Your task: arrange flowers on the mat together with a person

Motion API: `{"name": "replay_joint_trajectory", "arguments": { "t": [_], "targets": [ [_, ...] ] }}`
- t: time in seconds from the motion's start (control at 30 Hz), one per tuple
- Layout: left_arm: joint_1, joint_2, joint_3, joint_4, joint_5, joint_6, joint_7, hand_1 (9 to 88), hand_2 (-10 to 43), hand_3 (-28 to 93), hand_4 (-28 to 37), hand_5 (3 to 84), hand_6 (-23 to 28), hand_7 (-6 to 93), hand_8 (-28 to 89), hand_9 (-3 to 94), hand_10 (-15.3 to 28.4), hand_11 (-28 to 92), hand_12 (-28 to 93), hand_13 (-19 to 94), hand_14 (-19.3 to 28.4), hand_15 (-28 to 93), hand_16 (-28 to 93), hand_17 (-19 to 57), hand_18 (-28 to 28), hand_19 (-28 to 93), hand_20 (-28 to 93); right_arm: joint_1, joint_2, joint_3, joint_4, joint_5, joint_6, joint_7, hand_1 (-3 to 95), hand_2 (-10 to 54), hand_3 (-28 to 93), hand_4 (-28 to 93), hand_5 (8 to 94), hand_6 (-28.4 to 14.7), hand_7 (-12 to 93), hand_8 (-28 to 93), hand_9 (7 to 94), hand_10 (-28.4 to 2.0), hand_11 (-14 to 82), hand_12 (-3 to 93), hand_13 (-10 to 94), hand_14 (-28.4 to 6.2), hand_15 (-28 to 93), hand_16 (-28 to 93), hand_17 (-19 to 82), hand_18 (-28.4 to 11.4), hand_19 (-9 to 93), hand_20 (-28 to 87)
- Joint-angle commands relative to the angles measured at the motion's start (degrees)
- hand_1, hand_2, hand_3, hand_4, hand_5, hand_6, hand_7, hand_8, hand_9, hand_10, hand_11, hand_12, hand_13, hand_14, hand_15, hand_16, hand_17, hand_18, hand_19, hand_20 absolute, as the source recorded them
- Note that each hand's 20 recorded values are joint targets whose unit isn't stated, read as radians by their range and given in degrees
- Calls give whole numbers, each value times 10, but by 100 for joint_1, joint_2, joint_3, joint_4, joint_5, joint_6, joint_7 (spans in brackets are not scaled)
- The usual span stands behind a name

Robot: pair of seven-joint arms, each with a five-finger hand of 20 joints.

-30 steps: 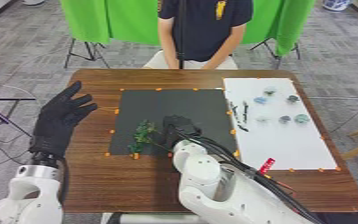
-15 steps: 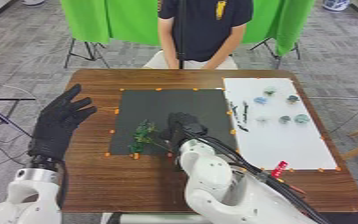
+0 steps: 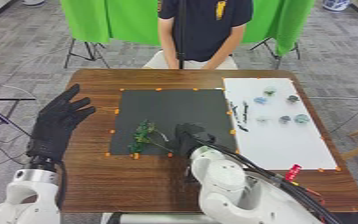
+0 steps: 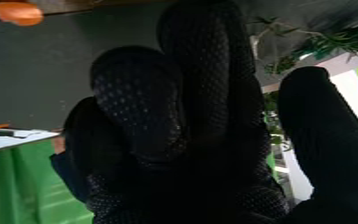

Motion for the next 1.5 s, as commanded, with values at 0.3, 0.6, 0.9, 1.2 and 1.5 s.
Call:
{"name": "replay_joint_trajectory", "arguments": {
  "t": [0.3,0.6,0.9,1.2,1.5],
  "targets": [
    [22,-8,48,15,-18,41,13,264,54,773,-220,379,67,111,-84,386,197,235,111,302,277,503,-76,-81,280,521,131,141,-189,-287,10,-92,-144,-209,248,102,692,-184,870,-46,138,-106,937,-146,309,179,904,-88,561,182,611,-193,932,291],
    [54,12,48,11,-35,55,57,265,54,773,-219,379,67,112,-83,385,197,235,112,301,278,504,-77,-81,280,521,131,135,-236,-338,-7,-91,-253,-136,246,101,692,-184,875,-44,140,-106,937,-145,318,177,910,-87,558,178,618,-191,932,285],
    [106,1,26,1,-30,52,69,265,55,774,-218,379,68,111,-83,386,197,237,111,301,279,503,-77,-81,280,522,130,257,-13,-313,-156,-480,302,-182,233,110,695,-181,931,-36,181,-110,937,-144,418,149,937,-91,596,184,645,-205,932,362],
    [29,-76,16,16,48,-20,-48,265,55,774,-217,380,68,111,-84,386,198,237,111,300,278,504,-77,-81,280,522,129,404,-46,-231,-410,-794,658,-682,215,123,713,-182,937,-37,203,-93,937,-132,470,150,937,-90,646,197,643,-222,932,465],
    [-8,-189,-35,11,122,-67,-206,266,56,774,-215,379,67,112,-84,386,197,236,111,300,278,504,-77,-81,279,522,129,255,-93,-189,-340,-520,28,-517,207,130,725,-186,937,-34,257,-104,937,-136,501,141,937,-95,669,196,649,-223,932,500]
  ]
}}
